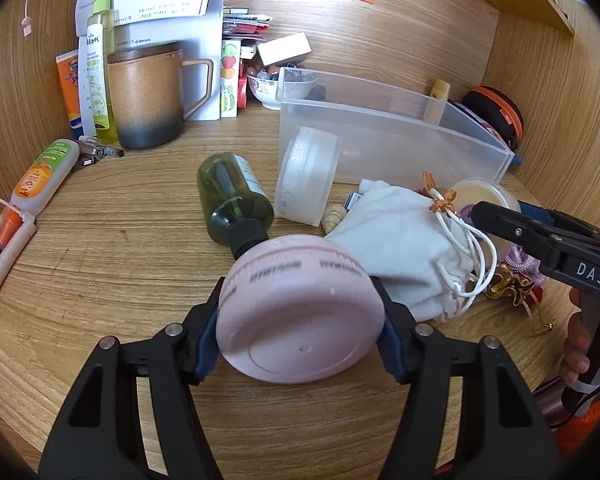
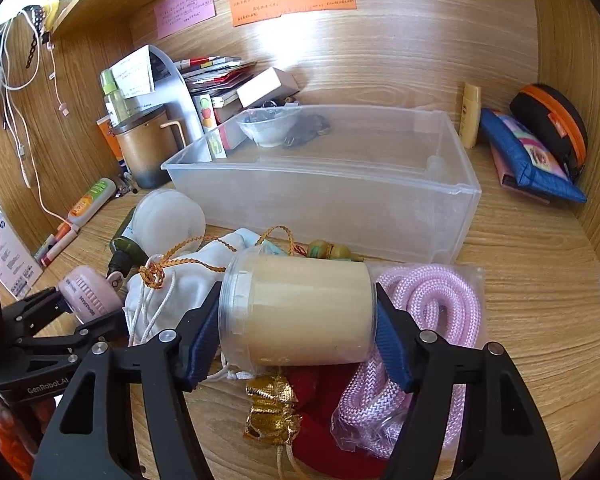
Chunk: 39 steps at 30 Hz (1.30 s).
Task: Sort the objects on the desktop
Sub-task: 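Carry the pink container with the left gripper and the tape roll with the right over the clear box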
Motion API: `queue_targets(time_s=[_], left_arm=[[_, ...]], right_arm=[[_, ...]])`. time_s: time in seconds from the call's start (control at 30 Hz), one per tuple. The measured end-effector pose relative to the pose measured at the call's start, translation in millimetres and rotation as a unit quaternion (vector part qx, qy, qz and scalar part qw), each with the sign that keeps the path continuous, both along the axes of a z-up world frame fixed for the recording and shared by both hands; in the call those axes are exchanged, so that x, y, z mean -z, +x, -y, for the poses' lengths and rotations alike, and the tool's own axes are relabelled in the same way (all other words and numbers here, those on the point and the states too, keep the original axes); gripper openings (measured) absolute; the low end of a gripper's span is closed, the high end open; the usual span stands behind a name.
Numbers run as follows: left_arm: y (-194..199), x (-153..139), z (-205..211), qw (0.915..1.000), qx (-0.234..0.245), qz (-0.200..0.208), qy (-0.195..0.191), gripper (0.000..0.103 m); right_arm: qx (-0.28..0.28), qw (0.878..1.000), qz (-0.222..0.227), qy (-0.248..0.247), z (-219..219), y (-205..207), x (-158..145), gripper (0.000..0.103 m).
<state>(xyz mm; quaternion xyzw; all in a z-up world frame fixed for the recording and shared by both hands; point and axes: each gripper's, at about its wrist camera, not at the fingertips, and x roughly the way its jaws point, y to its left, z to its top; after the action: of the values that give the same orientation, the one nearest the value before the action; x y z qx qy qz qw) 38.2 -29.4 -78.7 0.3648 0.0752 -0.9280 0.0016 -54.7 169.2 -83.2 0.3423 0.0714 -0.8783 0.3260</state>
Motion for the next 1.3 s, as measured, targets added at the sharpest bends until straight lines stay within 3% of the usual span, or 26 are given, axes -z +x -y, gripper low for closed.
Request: queue_targets(time_s=[0.7,0.93,1.3], left_arm=[[2,-42,3,0.9992,-0.007,-0.040,-0.006,0.063],[-10,-63,0,0.9989,0.014,-0.045,0.007,0.063],[-34,-98,-18,0.9966,0.046,-0.065,-0.020,0.064]], right_arm=[[-0.007,0.999,-0.018,-0.035,-18,-5,-42,0.064],[-0.013,0.999,-0.025,-0.030,-22,-8,-52,0.064],[-0.019,0.999,-0.029,-0.030,-32,-20,-69,0.064]])
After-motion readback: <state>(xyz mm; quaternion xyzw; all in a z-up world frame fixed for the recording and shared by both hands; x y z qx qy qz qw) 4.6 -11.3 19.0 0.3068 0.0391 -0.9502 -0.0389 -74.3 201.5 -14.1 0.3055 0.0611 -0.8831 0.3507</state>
